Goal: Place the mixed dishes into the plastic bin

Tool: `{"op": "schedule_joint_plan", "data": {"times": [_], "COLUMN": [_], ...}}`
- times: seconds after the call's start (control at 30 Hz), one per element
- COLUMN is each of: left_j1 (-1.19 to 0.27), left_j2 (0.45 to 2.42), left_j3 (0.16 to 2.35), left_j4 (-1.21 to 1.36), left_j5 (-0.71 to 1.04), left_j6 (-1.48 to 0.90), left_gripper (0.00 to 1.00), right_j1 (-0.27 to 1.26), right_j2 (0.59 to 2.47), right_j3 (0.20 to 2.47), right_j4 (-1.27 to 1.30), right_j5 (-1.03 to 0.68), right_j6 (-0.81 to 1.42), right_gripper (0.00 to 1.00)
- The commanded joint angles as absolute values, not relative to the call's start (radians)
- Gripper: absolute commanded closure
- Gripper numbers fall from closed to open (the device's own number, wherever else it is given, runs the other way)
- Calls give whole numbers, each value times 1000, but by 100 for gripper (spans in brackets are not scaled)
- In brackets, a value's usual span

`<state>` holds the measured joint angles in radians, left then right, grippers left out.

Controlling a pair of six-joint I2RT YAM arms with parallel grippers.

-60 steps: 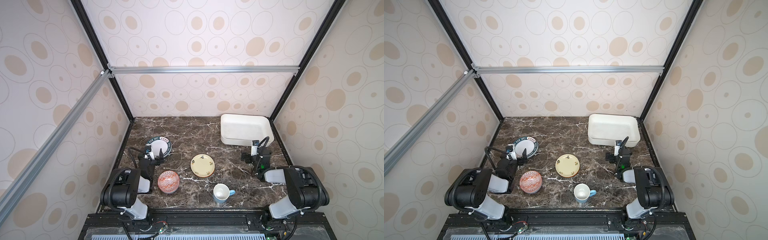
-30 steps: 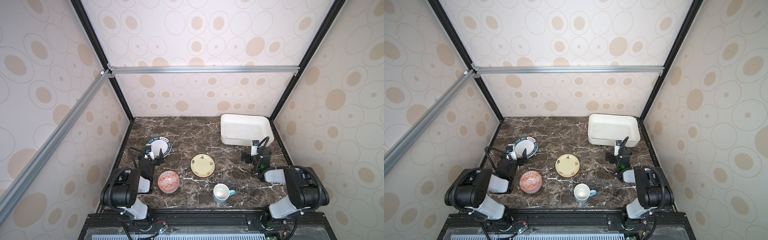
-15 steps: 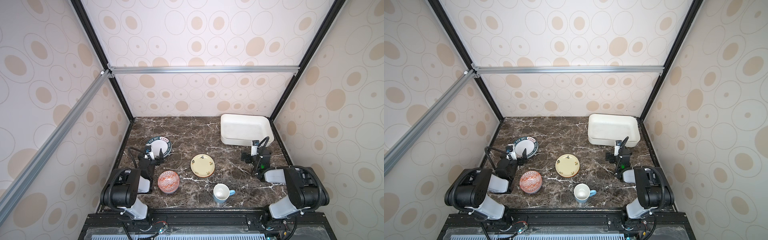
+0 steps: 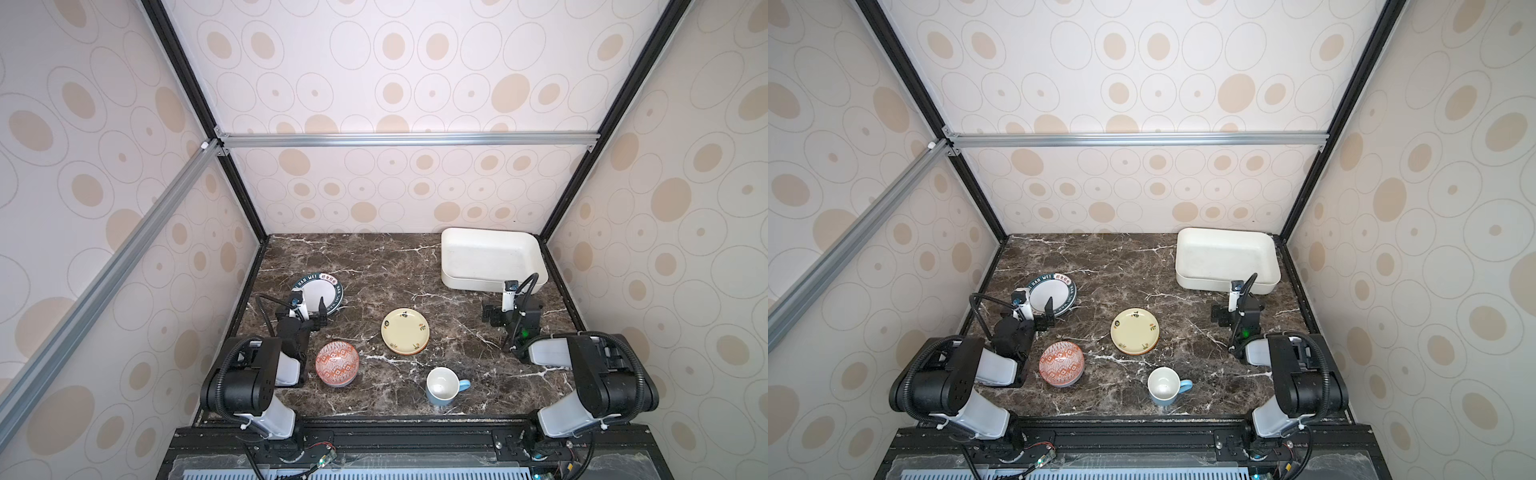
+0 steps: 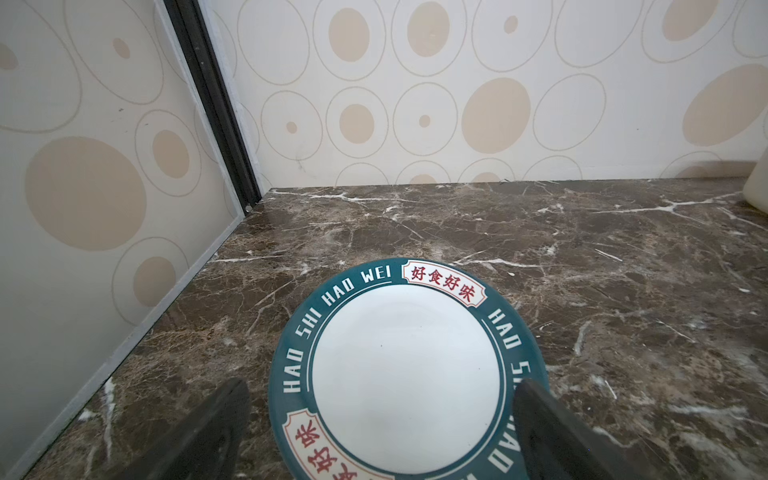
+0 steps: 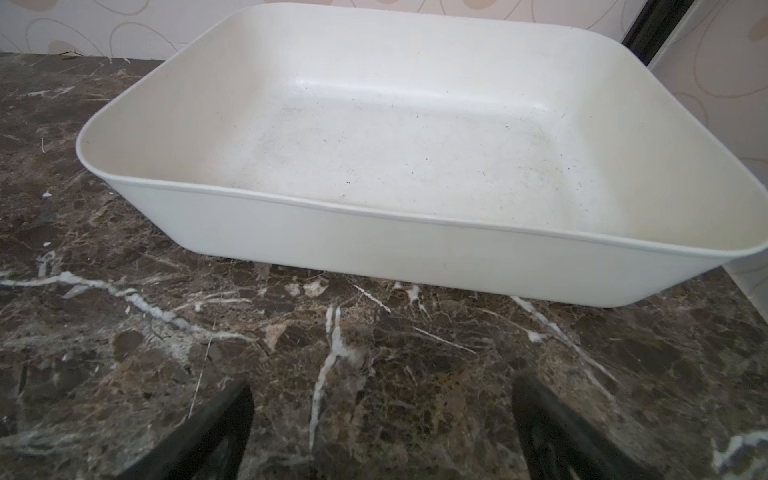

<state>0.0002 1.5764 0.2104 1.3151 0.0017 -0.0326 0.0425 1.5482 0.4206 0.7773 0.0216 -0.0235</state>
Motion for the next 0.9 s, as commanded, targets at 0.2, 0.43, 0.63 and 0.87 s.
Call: {"op": "schedule_joint_plan", "data": {"times": [0.2,0.43,0.63,0.87], "left_j1": [6,-20,-26,-28], "left_j2": [1580,1528,1331,1313], "left_j3": [232,237,432,756], "left_j4": [1342,1296,875,489], "left_j5": [17,-22,14,32], "left_j6": [-21,3,28,-15], "left_gripper": [1,1,1,1], "right_j1": [35,35,49,123], "right_j2": [1532,1523,1309,1197], "right_j3": [438,440,526,893], "right_j4": [748,746,414,-191], "right_j5": [9,25,70,274], "right_j6": [-23,-18,-46,64], "right_gripper": [0,0,0,0]}}
